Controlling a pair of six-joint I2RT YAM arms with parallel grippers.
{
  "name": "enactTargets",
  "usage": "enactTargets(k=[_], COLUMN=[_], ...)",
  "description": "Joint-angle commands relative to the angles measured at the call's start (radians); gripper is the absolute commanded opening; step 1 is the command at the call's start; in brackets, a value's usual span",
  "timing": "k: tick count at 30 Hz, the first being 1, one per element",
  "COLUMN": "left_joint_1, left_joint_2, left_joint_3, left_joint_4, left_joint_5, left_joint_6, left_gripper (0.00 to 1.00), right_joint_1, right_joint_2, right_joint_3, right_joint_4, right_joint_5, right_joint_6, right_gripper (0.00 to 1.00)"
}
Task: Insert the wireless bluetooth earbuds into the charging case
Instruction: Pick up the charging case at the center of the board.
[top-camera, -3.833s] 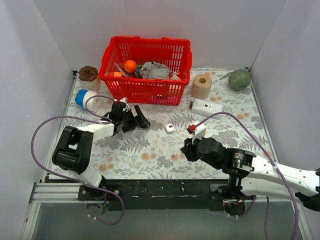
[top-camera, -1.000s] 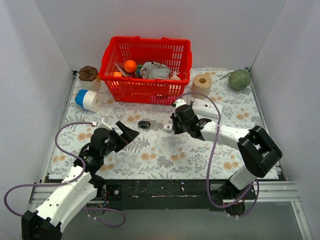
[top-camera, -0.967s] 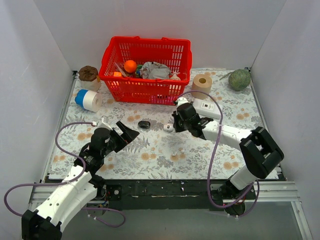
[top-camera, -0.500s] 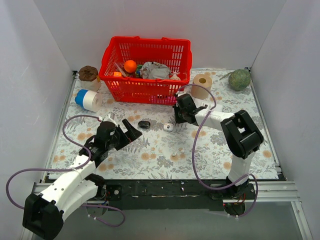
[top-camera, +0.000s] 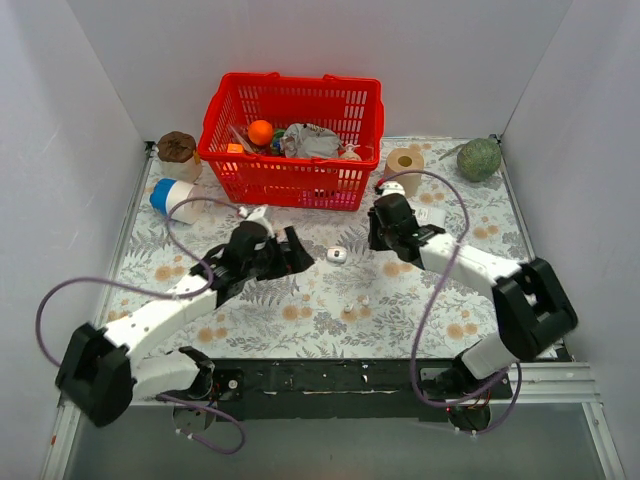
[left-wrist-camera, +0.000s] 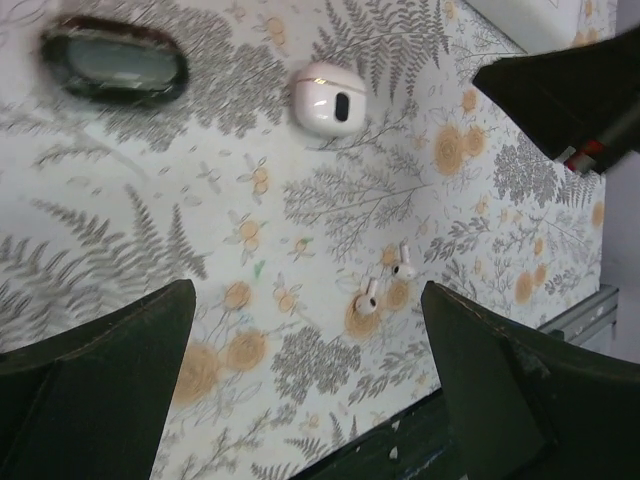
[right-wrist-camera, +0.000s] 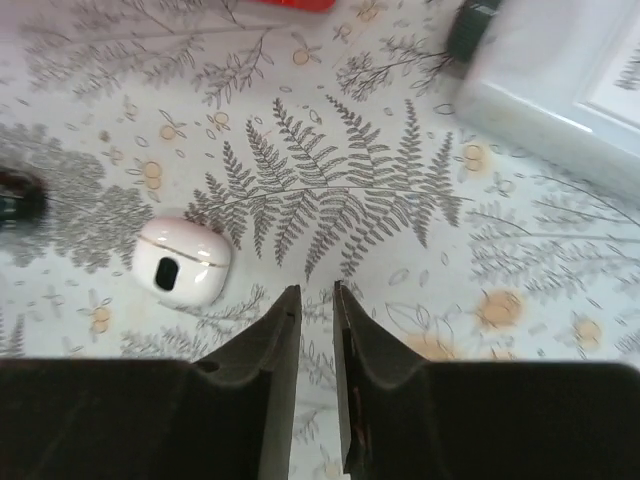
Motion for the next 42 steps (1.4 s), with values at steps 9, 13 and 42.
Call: enactTargets(k=[9, 13, 42], left_joint_1=[-0.153, -0.185, -0.248], left_joint_2=[0.702, 0.801, 1.014], left_joint_3=[0.57, 0.668, 0.777], left_joint_4=[-0.116, -0.149, -0.228], left_joint_5=[-0.239, -0.307, -0.413], left_joint_6=[0.172, 0.201, 0.209], left_gripper=[0.98, 0.98, 0.62], right_joint_1=[-0.003, -0.003, -0.003], right_joint_2=[-0.574, -0.674, -0.776], right_joint_3=[-0.166, -0.192, -0.254], right_joint_4=[-0.25, -0.282, -0.304], right_joint_5=[0.031, 0.029, 0.023], right_joint_6=[0.037, 0.025, 0.005], right_gripper=[0.29, 0.31, 0.32])
